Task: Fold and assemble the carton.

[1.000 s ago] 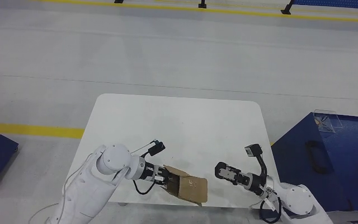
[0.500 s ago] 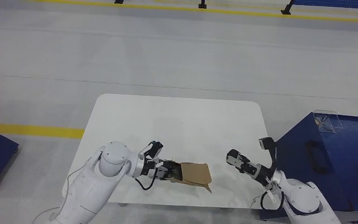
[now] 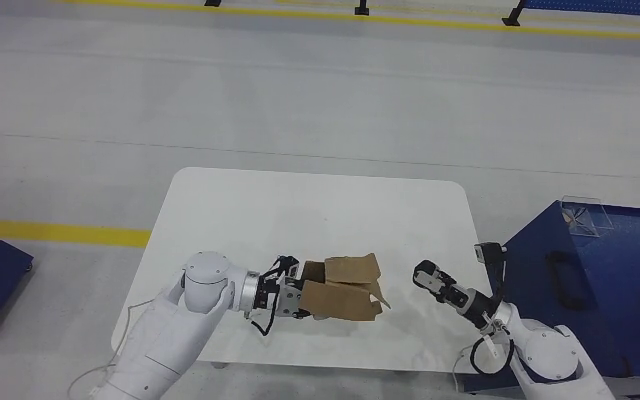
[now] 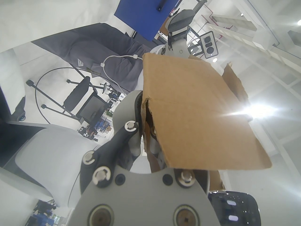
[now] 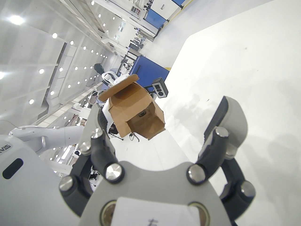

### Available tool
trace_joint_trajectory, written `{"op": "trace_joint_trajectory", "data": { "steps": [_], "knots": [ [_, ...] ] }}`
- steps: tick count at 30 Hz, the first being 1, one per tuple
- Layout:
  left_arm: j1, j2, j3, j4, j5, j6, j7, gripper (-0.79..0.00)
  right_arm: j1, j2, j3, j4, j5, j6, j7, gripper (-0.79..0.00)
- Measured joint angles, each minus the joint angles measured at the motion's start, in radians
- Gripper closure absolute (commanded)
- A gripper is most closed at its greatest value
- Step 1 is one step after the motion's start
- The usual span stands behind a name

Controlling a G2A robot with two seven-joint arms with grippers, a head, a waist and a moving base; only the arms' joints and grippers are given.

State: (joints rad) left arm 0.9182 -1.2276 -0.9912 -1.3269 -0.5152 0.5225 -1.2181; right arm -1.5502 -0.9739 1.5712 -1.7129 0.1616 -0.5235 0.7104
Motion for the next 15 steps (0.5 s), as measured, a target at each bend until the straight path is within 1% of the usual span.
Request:
{"op": "trace_joint_trajectory", "data": {
  "steps": [4,8,11,15],
  "knots": [
    [0.014,-0.002,0.000,-0.001,-0.024,0.002,0.018,0.000,-0.002,0.000,0.011,-0.008,-0.024,-0.001,-0.023,-0.785],
    [0.027,-0.012,-0.012,0.020,-0.145,0.027,0.072,0.000,-0.038,0.000,0.050,-0.029,-0.127,-0.029,-0.115,-0.785],
    [0.019,-0.021,-0.010,0.043,-0.231,0.036,0.082,0.000,-0.050,-0.002,0.069,-0.025,-0.186,-0.032,-0.171,-0.785],
    [0.004,-0.025,0.009,0.052,-0.230,0.032,0.103,0.000,-0.064,-0.006,0.069,-0.030,-0.265,-0.040,-0.234,-0.785]
  ]
}}
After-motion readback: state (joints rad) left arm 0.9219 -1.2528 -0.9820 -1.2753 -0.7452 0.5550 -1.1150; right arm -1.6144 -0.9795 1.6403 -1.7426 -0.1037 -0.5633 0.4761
